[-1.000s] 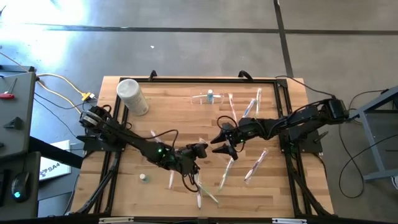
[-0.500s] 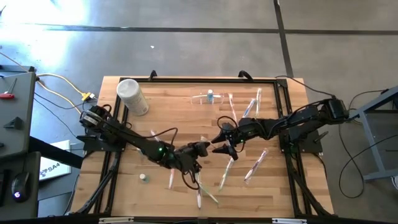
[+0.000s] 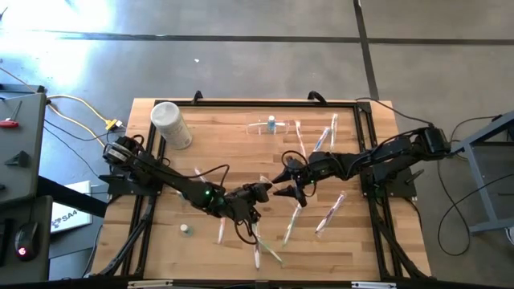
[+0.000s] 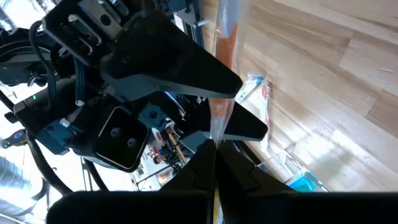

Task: Pick & Place toothbrushing station
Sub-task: Put the middle orange toothbrush into the transparent organizer

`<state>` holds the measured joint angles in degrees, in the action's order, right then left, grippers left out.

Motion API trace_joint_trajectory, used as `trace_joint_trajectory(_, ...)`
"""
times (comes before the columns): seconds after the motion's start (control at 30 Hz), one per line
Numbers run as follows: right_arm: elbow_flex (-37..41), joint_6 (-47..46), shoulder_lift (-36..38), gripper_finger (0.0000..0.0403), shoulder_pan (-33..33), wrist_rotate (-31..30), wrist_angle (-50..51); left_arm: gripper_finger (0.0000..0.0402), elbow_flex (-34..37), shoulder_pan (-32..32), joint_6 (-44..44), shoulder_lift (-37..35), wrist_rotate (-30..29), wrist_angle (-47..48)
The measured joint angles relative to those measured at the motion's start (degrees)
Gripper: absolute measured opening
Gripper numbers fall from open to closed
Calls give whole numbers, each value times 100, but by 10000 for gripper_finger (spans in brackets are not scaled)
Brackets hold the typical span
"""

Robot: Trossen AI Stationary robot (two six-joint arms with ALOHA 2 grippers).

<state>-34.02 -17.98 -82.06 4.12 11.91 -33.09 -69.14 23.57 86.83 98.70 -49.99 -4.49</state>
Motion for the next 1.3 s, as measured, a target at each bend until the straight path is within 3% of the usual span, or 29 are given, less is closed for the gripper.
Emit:
trace_joint_trajectory(0.33, -5, 379, 0, 22, -1, -19, 0, 0, 0, 2, -24, 0, 0, -8)
trace_joint_trajectory(0.47, -7, 416, 0, 22, 0, -50, 61, 0, 0, -2, -69, 2, 116, -5)
trace_joint_trajectory(0.63, -7, 483, 0, 21, 11, -220, 209, 10, 0, -7, -835, 2, 589, 20)
trace_joint_trajectory(0.83, -2, 501, 1, 20, -3, -348, 282, 77, 0, 13, -1639, 2, 723, 205)
trace_joint_trajectory(1.03, -2, 600, 2, 20, 2, -511, 334, 155, 0, 76, -1679, 2, 692, 201)
trace_joint_trajectory(1.3, 2, 908, 264, 20, 1, -1046, 799, 184, 0, 136, -2301, -5, 454, 407)
